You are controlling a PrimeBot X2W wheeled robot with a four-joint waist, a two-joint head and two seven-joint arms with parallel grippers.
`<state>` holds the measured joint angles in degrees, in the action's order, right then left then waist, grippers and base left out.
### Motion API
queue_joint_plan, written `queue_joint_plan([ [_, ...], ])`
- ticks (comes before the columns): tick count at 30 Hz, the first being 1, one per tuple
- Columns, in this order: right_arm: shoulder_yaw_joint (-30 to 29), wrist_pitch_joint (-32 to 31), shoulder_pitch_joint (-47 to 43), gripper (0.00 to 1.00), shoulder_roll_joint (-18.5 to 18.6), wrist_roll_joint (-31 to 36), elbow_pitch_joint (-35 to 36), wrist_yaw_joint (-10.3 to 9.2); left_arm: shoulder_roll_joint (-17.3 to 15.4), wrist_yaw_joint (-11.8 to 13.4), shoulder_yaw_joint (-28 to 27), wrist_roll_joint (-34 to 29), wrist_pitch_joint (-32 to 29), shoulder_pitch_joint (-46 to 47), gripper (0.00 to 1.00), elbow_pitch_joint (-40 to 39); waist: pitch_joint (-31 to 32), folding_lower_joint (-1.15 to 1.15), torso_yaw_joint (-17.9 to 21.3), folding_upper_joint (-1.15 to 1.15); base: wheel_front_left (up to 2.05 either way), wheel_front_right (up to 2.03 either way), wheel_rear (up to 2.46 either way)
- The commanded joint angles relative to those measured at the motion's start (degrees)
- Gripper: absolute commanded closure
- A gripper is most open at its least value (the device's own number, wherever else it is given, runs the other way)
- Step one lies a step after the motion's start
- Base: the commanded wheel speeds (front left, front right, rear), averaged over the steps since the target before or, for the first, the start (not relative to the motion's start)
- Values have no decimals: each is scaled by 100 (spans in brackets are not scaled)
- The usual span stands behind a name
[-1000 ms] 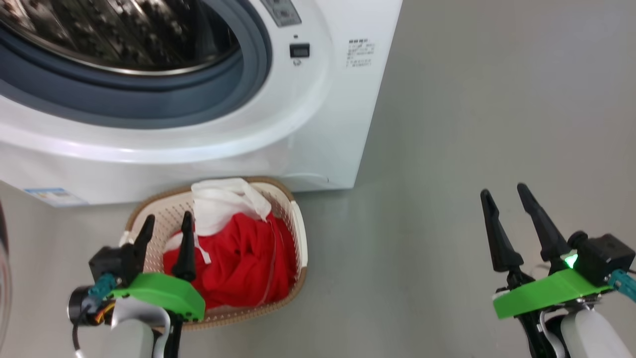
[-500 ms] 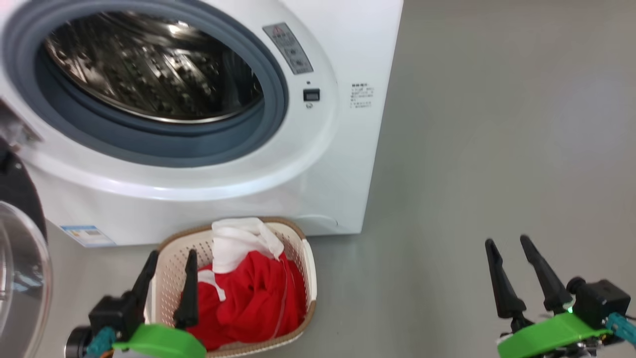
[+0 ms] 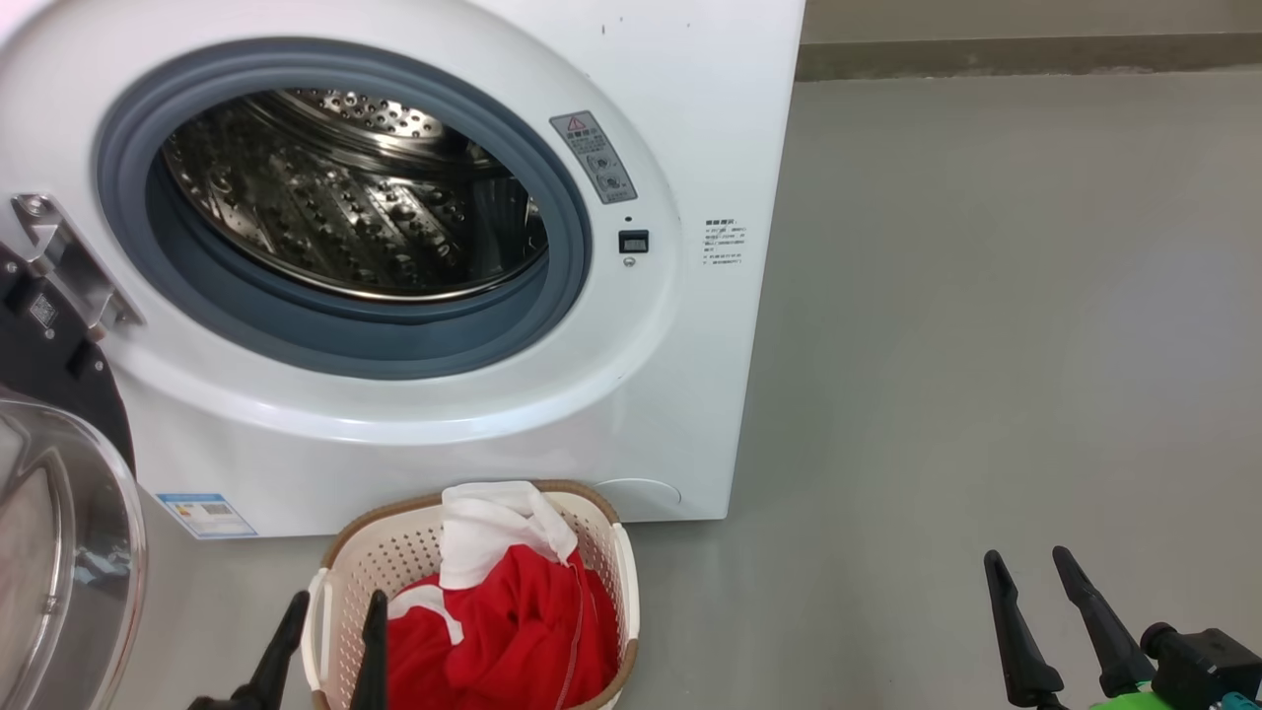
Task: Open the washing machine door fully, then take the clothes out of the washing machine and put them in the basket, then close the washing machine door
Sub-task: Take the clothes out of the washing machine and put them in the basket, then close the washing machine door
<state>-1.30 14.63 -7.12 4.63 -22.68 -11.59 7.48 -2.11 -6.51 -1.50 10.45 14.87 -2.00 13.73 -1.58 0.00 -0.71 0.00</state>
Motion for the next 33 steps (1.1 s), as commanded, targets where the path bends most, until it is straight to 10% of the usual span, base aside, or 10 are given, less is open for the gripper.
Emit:
queue_joint_plan([
  [1, 81, 37, 42, 0, 49, 128, 149, 1, -76, 27, -175, -55, 13, 26, 0, -207, 15, 0, 11, 0, 0, 0, 0],
  [33, 58, 37, 95, 0, -5, 142, 177, 1, -76, 214, -75, -33, 13, -8, 0, -405, -84, 0, 12, 0, -14, 14, 0],
])
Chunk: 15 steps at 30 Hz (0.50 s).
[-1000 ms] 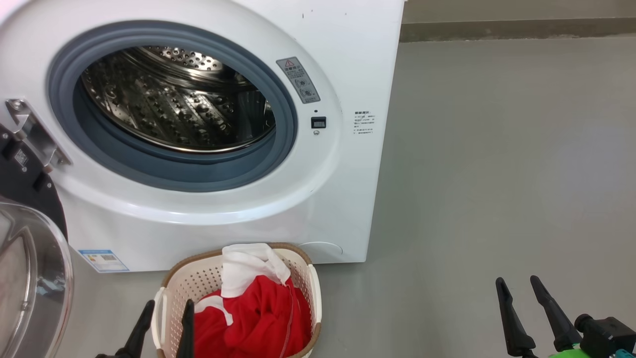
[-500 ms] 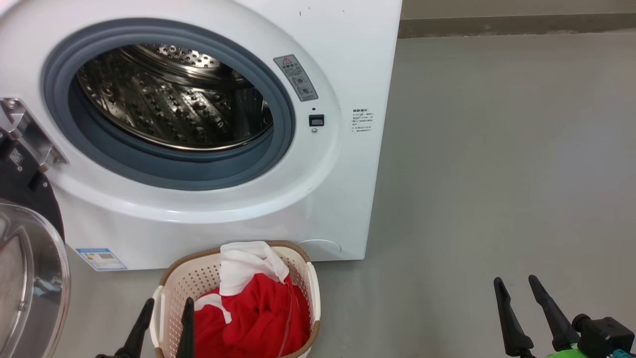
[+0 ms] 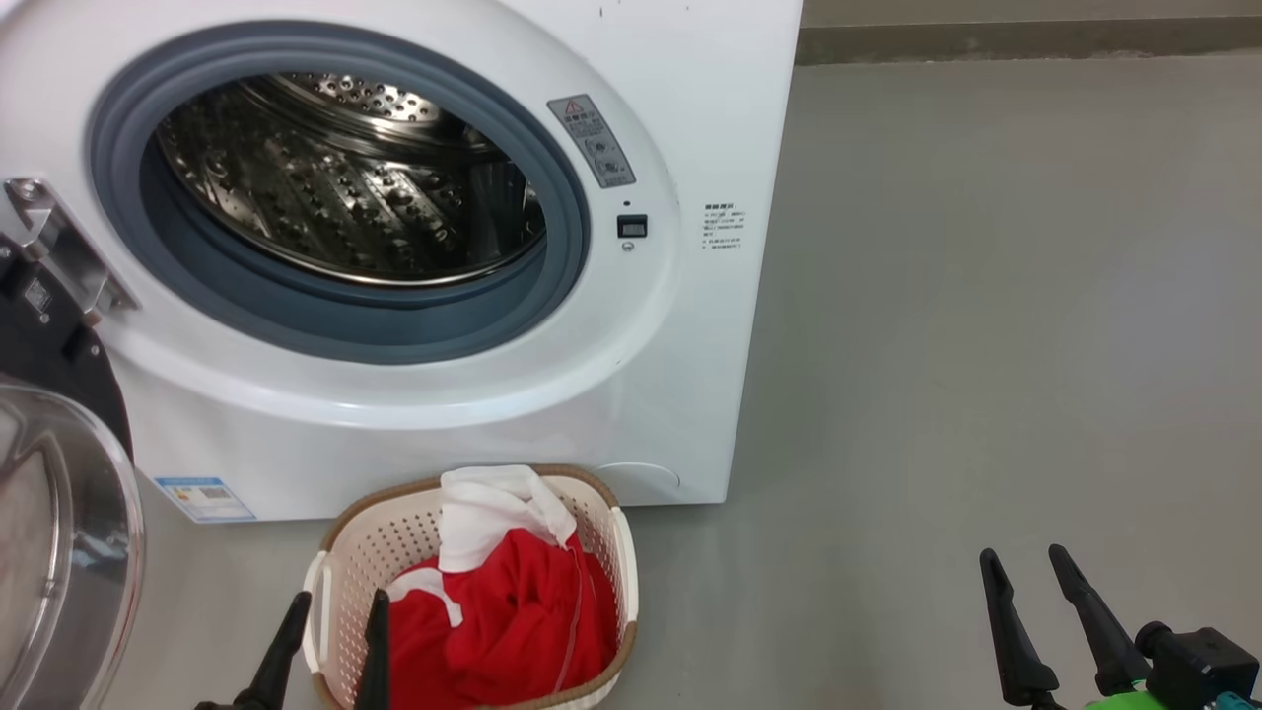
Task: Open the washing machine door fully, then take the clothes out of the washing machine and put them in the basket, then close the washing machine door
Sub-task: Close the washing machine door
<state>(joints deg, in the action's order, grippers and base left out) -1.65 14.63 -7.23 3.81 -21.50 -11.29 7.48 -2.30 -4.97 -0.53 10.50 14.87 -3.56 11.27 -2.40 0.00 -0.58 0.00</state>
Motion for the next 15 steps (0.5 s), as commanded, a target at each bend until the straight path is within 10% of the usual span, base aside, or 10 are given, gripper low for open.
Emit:
queue_joint_plan([
  [1, 92, 37, 112, 0, 78, 22, 146, 1, -58, 63, -172, -37, 13, 156, 0, -162, -5, 0, -6, 0, -115, 115, 0],
  [15, 88, 37, 156, 0, 83, 14, 134, 1, -58, 79, -161, -23, 13, 175, 0, -250, -29, 0, -57, 0, -145, 145, 0],
])
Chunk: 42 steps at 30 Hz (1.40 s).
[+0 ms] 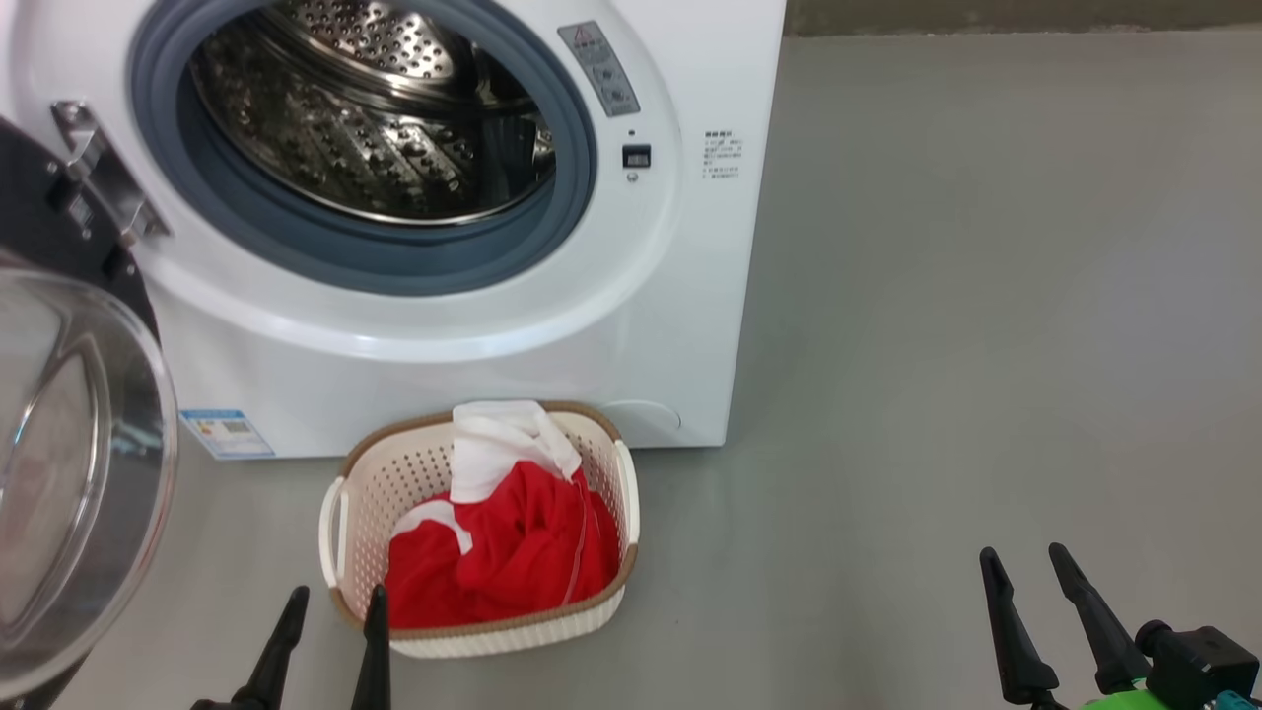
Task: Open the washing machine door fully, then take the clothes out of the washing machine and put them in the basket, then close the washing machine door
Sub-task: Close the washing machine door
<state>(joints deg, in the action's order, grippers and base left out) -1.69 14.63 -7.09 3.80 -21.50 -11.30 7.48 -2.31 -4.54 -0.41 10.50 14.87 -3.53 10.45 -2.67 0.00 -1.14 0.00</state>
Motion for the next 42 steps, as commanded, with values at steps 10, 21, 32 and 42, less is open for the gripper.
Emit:
queue_joint_plan([
  [10, 90, 37, 168, 0, 93, 17, 136, 1, -56, 26, -157, 51, 13, 184, 0, -229, 0, 0, -8, 0, -93, 93, 0],
  [21, 81, 37, 137, 0, 109, 26, 150, 1, -56, 49, -111, 85, 13, 191, 0, -229, 24, 0, -59, 0, -2, 2, 0],
  [32, 185, 37, 25, 0, 135, 33, 129, 1, -56, 167, 36, 257, 13, 116, 0, -135, 168, 0, -652, 0, 0, 0, 0],
  [42, 328, 37, -49, 0, 170, 22, 93, 1, -56, 373, 227, 405, 13, -69, 0, -68, 317, 0, -1779, 0, 0, 0, 0],
])
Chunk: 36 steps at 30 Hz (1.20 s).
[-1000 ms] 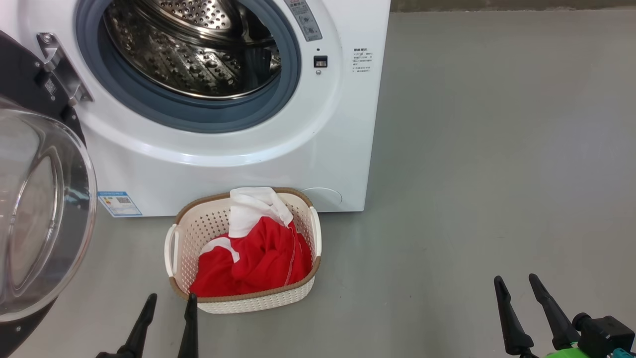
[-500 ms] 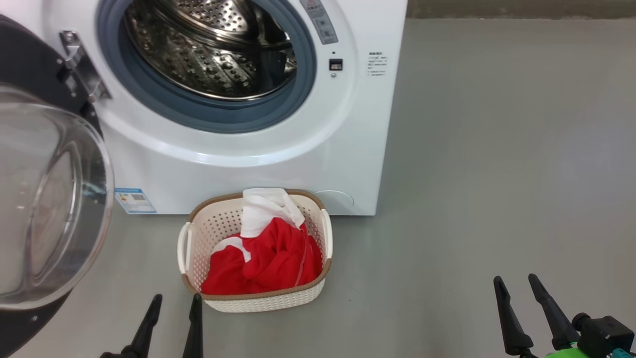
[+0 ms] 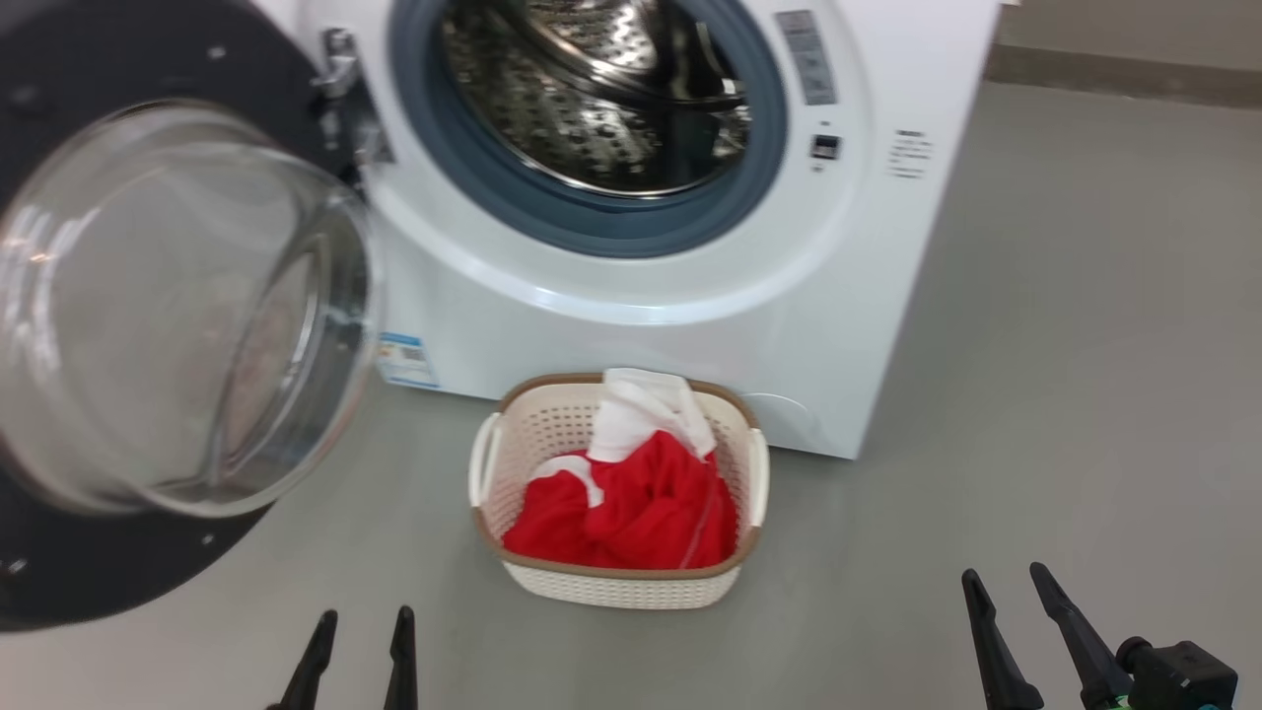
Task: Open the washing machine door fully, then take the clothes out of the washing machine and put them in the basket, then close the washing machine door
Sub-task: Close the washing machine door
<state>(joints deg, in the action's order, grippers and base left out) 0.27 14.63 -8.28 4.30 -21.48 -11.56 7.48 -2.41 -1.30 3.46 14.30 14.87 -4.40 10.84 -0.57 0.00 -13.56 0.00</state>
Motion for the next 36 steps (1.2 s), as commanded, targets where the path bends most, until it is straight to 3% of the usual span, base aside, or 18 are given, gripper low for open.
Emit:
queue_joint_plan([
  [1, 141, 37, 63, 0, 118, 18, 119, 1, -47, 72, -145, 37, 13, 1, 0, -99, 121, 0, -666, 0, 0, 0, 0],
  [7, 206, 37, 39, 0, 88, 17, 115, 1, -47, 194, -59, 94, 13, -92, 0, -89, 202, 0, -1411, 0, 0, 0, 0],
  [10, 392, 37, 167, 0, 125, 33, 103, 1, -47, 300, -88, 149, 13, -135, 0, -183, 92, 0, -1568, 0, 0, 0, 0],
  [23, 1268, 37, 919, 0, 420, -182, -216, 1, -47, 844, -71, 538, 13, -355, 0, -705, -183, 0, -1753, 0, 0, 0, 0],
  [34, 1349, 37, 998, 0, 439, -245, -269, 1, -47, 887, -82, 629, 13, -377, 0, -812, -178, 0, -1745, 0, 0, 0, 0],
  [35, 1339, 37, 991, 0, 434, -246, -266, 1, -47, 868, -88, 650, 13, -366, 6, -825, -173, 0, -1741, 0, 0, 0, 0],
  [36, 1328, 37, 982, 0, 427, -245, -263, 1, -47, 848, -100, 677, 13, -351, 60, -838, -166, 0, -1737, 0, 0, 0, 0],
])
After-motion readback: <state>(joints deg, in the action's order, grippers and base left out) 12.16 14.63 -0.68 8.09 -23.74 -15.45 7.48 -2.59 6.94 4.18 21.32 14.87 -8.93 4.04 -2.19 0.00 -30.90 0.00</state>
